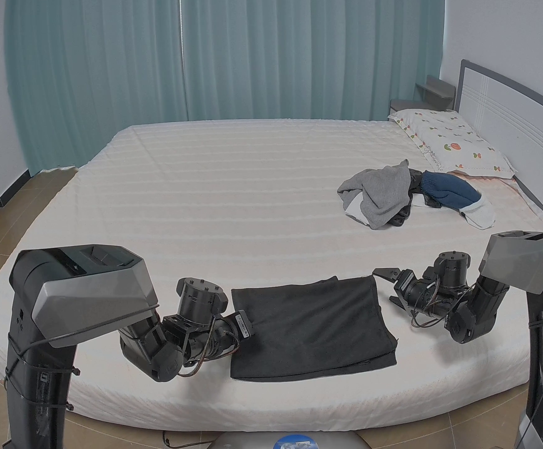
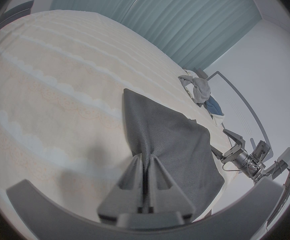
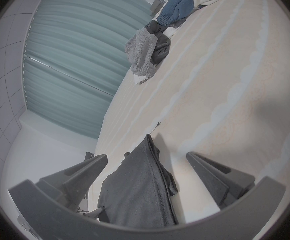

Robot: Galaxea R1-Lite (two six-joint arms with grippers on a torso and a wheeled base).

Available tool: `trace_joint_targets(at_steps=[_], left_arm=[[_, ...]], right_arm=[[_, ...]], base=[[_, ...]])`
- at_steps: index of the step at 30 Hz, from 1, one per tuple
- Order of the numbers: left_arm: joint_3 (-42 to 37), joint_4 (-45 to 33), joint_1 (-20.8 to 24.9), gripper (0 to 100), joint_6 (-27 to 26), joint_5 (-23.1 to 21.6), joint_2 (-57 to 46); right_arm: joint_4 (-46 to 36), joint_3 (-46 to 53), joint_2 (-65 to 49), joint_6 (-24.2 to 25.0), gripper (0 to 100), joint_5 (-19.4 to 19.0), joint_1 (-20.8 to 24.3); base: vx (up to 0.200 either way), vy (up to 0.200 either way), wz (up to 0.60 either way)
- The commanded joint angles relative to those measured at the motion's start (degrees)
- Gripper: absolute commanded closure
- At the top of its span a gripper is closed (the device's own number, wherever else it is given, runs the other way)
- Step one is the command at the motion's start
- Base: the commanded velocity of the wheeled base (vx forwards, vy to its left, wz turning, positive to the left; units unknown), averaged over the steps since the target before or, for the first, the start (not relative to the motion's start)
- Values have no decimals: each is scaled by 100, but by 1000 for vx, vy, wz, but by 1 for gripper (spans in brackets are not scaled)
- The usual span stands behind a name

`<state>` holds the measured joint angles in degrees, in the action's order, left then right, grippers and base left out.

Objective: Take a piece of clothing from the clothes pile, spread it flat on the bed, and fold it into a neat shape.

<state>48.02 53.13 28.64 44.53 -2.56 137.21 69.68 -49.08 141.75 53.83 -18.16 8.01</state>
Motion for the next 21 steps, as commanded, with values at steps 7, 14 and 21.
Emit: trace_joint_targets(at_steps=[7, 14, 21], left_arm=[[-29, 5, -7, 100, 20, 71, -1], [-65, -13, -7, 100, 29, 71, -36], [-65, -48, -7, 100, 143, 89, -36]], right_arm=[[2, 21, -7, 13, 0, -3, -1], [-7, 21, -7, 48, 0, -3, -10], [-7, 21, 2, 48, 0, -3, -1]], base=[[0, 0, 0], [0, 0, 0], [0, 0, 0]])
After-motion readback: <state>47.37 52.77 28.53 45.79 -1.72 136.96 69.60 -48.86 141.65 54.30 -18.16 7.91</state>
